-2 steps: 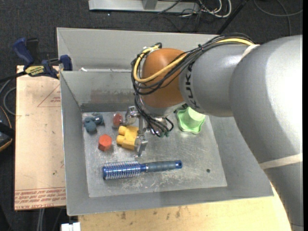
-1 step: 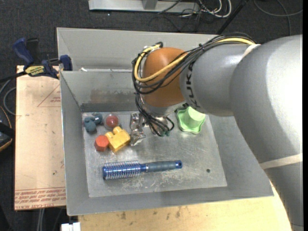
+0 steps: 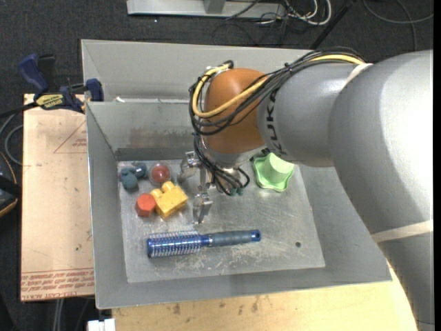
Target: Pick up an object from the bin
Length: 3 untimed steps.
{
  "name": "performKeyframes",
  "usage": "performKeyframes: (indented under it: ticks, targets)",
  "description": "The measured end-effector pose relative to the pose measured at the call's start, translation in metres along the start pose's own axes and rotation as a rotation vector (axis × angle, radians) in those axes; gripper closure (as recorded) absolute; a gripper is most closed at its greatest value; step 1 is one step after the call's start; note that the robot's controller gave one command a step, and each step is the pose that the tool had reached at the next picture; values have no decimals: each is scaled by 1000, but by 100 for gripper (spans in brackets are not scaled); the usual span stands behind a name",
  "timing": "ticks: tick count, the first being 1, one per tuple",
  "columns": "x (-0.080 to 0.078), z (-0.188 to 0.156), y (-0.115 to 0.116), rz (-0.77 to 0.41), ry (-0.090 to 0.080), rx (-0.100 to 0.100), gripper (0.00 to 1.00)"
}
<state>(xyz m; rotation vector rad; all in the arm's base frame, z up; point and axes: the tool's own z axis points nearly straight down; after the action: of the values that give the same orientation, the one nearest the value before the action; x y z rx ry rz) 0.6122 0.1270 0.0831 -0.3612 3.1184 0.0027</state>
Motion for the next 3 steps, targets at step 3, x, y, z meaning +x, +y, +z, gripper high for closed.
performKeyframes:
  ticks: [3]
  targets:
    - [56,-105,111,-61,-8,-1,0]
